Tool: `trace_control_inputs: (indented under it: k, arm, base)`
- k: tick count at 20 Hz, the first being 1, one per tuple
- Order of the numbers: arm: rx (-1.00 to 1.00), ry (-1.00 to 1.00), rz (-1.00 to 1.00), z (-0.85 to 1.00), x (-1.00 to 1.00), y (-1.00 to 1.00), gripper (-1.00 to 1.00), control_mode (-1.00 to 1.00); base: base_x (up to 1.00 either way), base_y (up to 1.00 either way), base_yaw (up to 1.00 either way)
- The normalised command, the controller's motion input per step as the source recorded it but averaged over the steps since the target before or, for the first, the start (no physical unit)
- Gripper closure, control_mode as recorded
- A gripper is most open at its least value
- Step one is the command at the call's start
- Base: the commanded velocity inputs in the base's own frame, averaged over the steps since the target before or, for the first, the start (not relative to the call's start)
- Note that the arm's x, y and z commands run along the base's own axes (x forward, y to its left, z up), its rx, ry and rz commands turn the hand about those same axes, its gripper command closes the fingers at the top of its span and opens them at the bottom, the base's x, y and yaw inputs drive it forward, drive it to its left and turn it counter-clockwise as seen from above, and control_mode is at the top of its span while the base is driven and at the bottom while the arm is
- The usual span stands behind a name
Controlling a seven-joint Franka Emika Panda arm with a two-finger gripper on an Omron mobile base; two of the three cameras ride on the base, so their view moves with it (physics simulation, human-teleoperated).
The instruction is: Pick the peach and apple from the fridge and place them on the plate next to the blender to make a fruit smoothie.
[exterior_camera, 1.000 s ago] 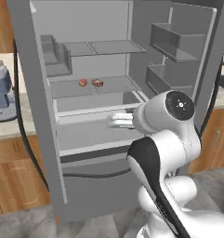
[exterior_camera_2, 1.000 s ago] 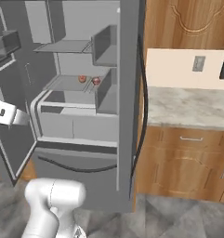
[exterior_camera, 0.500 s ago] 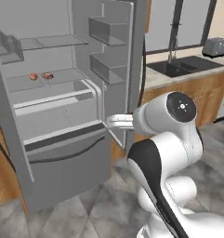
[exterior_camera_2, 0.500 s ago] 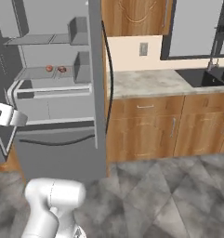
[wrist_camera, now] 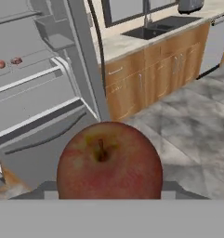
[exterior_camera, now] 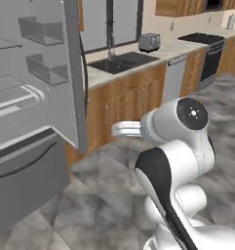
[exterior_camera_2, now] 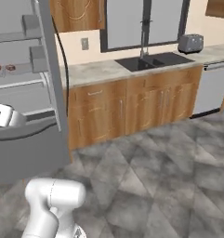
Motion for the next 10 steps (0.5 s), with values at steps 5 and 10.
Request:
trace_control_inputs:
  k: [5, 10]
  arm:
    - [0.00, 0.00, 0.00, 0.00, 0.00, 0.00, 1.00, 1.00]
    - [0.00, 0.00, 0.00, 0.00, 0.00, 0.00, 1.00, 1.00]
  base:
    - [-0.23, 0.00, -0.71]
    - [-0.01, 0.00, -0.77]
